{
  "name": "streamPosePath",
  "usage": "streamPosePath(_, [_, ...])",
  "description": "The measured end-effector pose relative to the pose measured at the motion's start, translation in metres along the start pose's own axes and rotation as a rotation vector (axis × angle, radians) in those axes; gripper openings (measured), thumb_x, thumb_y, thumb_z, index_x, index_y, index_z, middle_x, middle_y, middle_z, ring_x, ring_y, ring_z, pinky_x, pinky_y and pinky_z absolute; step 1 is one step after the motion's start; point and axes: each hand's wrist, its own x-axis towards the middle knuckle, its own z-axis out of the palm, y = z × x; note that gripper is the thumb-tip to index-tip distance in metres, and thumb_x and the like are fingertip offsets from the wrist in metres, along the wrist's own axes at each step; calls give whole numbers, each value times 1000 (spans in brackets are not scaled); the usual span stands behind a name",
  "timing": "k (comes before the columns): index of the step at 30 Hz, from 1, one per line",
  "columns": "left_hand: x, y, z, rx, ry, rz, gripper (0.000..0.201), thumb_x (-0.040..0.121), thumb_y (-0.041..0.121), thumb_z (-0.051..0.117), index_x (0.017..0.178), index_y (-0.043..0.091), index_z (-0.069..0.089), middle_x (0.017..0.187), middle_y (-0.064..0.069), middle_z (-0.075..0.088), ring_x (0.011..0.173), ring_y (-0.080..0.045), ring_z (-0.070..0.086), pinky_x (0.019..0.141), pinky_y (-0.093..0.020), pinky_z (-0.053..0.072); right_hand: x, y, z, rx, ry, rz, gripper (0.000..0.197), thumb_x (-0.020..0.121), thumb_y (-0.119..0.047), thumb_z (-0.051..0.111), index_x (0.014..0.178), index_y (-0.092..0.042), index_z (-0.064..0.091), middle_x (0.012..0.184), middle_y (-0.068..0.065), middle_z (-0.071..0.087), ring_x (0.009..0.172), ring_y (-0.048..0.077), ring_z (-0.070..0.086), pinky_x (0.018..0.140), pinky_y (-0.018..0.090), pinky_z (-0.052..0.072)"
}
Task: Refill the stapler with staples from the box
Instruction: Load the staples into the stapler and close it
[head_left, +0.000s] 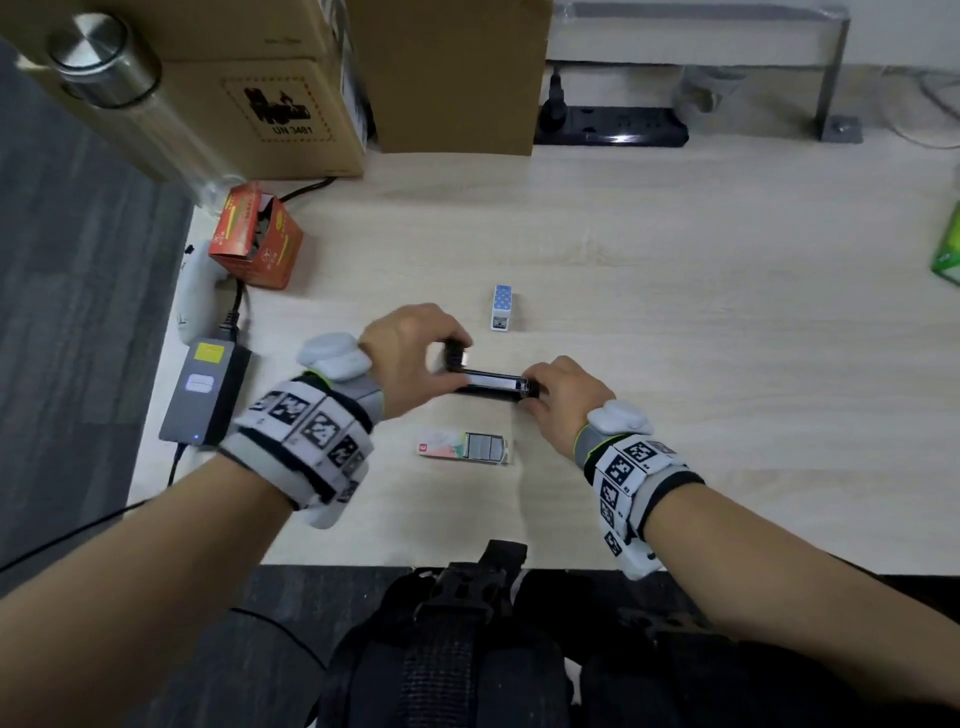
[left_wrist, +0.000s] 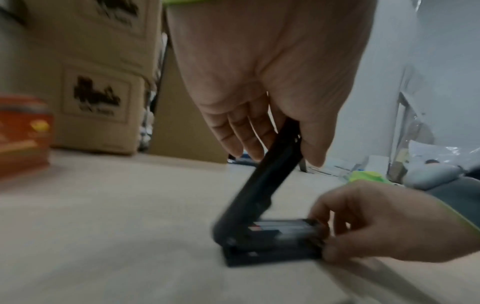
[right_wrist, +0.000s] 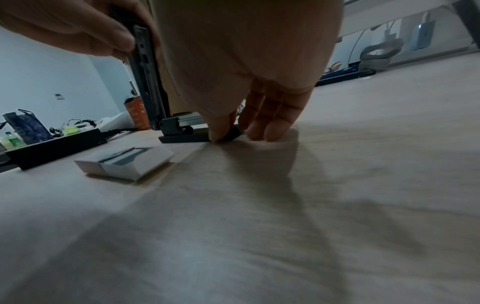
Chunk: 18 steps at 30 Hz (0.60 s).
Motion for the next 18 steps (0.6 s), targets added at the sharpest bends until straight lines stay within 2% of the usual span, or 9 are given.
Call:
streamPosePath(3, [12,20,36,-104,-47,-37,28,66,27,81,88,16,70,87,-4,66,82,-20,59,73,-29,46,1,3,-4,-15,-25,-3,28,86,-18,51,110,-30,58,105,4,54,86,32,57,70,35,49])
streamPosePath(7, [20,19,69,-73,-99,-96,27,75,26,74,101,20,68,96,-5,67,93,-24,57,78,-27,39,0,9,-7,30,-15,5,19,85,-23,54,103,-29,59,100,5,53,85,33,57,71,38,49])
streamPosePath(12, [24,15,78,27,-142,-73,27,79,26,69,105,21,66,100,-5,66,94,-27,55,82,-34,42,-3,18,-9,72,-4,41,25,88,-27,57,112,-27,60,108,4,55,91,29,58,70,27,39])
streamPosePath(18, [27,16,81,104,-204,-59,26,82,27,67,107,19,65,102,-6,65,94,-29,53,82,-40,44,1,22,-9,83,-7,37,26,88,-30,56,113,-24,59,111,6,55,92,30,58,71,28,40])
